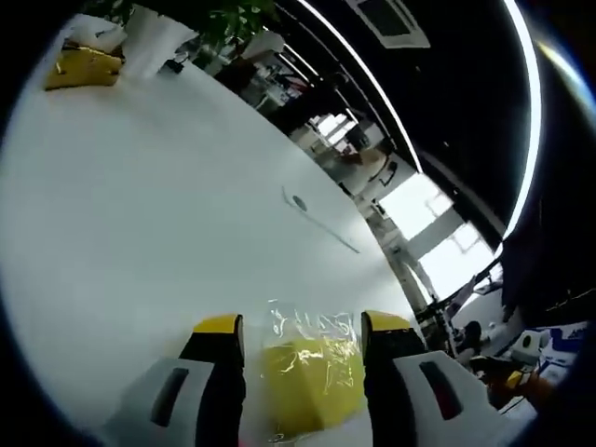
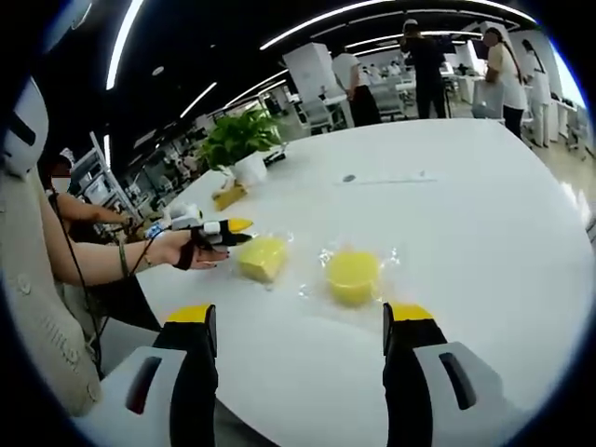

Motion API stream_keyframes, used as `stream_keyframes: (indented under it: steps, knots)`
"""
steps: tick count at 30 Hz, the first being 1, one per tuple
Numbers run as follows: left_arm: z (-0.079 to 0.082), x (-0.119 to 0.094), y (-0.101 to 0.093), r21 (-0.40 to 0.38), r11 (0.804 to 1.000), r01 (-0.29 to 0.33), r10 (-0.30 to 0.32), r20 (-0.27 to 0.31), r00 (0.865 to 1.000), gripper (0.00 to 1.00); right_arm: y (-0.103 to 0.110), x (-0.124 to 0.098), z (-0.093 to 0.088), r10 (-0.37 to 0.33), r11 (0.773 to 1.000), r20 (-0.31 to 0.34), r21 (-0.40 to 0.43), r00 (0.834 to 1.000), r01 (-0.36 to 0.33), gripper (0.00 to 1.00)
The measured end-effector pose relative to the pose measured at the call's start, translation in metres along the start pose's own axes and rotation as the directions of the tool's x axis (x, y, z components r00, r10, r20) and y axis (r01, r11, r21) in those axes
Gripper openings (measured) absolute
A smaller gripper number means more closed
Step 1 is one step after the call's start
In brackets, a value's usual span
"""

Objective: Compare the silicone blocks by pressing each to a similar depth, holding the contact briefly, and releasing to observe deformation and rebound differences across the visible hardness samples.

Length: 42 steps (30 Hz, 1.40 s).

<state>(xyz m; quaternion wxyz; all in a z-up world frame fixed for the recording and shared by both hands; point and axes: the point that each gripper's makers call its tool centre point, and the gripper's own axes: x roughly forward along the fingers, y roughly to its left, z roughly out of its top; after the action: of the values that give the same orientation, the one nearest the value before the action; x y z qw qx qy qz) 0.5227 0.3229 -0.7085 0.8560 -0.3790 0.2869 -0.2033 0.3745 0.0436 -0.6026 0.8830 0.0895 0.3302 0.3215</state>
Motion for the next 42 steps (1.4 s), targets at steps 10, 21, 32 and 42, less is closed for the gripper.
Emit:
stream_keyframes:
  steps: [10,21,32,42]
  knots:
    - [-0.008,0.014,0.029,-0.093,0.995,0.039,-0.04,-0.009,0.999,0.26,-0.003,0.008,-0.007,-0.008,1.0,-0.036,0.006,0.999,0.009,0.67]
    - [-0.005,0.022,0.033,-0.178,0.981,0.075,-0.072,0.024,0.997,0.08,-0.004,0.012,-0.007,-0.007,1.0,-0.051,0.008,0.999,0.007,0.67]
    - [-0.001,0.021,0.015,-0.094,0.992,0.089,-0.089,0.007,0.996,0.0,0.0,0.011,-0.005,-0.007,1.0,-0.042,0.0,0.999,0.007,0.66]
    - [0.008,0.017,-0.024,0.123,0.99,0.074,-0.069,-0.044,0.997,0.0,0.007,0.002,-0.001,-0.003,1.0,-0.003,-0.002,1.0,0.003,0.66]
